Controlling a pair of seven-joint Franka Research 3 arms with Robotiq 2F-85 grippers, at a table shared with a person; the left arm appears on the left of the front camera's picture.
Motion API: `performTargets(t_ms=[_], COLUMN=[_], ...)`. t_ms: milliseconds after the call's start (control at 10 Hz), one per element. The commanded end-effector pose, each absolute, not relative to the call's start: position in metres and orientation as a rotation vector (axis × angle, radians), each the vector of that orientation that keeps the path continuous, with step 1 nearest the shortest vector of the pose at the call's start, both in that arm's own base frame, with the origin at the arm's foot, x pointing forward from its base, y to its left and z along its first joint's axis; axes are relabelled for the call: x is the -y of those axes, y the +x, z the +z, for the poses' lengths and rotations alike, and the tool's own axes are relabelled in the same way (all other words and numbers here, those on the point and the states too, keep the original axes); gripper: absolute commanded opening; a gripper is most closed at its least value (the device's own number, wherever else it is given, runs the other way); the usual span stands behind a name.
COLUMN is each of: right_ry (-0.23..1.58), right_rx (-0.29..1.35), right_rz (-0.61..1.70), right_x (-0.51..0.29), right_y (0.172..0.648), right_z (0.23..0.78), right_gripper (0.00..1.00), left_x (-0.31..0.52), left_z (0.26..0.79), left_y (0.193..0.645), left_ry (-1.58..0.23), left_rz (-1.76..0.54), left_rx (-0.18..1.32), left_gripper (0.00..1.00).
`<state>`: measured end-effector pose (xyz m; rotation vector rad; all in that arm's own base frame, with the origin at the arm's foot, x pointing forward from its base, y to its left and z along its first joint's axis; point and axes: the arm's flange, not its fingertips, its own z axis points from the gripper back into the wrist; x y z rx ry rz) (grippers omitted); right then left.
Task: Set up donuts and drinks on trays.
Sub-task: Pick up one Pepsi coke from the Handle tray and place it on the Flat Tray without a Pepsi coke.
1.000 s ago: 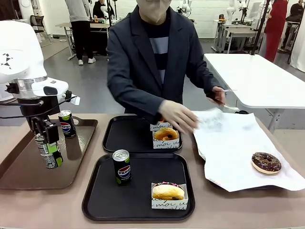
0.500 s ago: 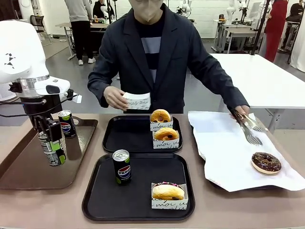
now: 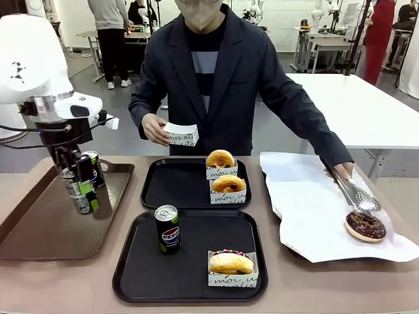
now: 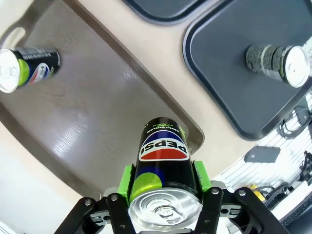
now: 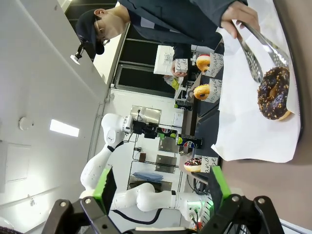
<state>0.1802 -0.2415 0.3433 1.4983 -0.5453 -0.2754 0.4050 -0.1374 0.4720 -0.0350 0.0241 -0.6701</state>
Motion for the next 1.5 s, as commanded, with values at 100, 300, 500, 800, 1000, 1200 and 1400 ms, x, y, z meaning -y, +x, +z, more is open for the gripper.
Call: performTargets(t_ms=[100, 300, 500, 800, 1000, 1200, 1400], right_ry=[1.511, 1.511, 1.511, 1.511, 1.511, 1.511, 1.511], right_rx=[0.579, 0.579, 0.579, 0.579, 0.579, 0.579, 0.579], right_rz=[-0.270, -0.270, -0.270, -0.270, -0.270, -0.270, -0.270], right_x=[0.240, 0.240, 0.240, 0.240, 0.240, 0.240, 0.240], right_y=[0.183, 0.183, 0.183, 0.183, 0.183, 0.183, 0.183], right_z=[0.343, 0.343, 0.343, 0.343, 0.343, 0.343, 0.343], right_gripper=[1.00, 1.00, 1.00, 1.00, 1.00, 1.00, 1.00], left_x=[0.163, 0.180, 0.203, 0.242, 0.269, 0.286, 0.296], left_z=[0.496, 0.513, 0.527, 0.526, 0.511, 0.496, 0.474], left_y=[0.431, 0.447, 0.468, 0.502, 0.522, 0.535, 0.547], left_ry=[0.001, -0.001, -0.010, -0.063, -0.037, -0.017, -0.014], left_rz=[-0.637, -0.632, -0.641, -0.640, -0.628, -0.642, -0.658], left_rx=[0.034, 0.054, 0.075, 0.121, 0.131, 0.109, 0.086], left_gripper=[0.58, 0.58, 0.58, 0.58, 0.58, 0.58, 0.58])
